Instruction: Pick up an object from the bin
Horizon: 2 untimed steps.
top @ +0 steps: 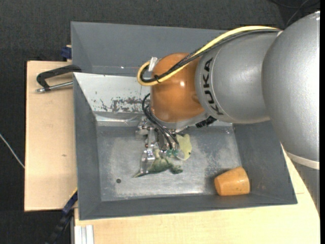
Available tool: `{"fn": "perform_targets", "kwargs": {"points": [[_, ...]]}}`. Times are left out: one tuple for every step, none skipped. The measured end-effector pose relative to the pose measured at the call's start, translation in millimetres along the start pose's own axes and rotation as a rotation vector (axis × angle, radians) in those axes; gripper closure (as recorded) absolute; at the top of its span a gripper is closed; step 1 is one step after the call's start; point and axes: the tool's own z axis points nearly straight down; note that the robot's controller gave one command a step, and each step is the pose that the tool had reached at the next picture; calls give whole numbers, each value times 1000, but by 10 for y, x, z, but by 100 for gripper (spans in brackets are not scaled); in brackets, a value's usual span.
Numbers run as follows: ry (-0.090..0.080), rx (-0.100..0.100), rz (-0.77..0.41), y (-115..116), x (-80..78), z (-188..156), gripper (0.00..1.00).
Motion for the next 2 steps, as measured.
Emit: {"fn": "perform_targets", "kwargs": {"points": [[-12, -7, -28, -713, 20, 512, 0], [-19, -9, -33, -678, 2, 484, 100]]}}
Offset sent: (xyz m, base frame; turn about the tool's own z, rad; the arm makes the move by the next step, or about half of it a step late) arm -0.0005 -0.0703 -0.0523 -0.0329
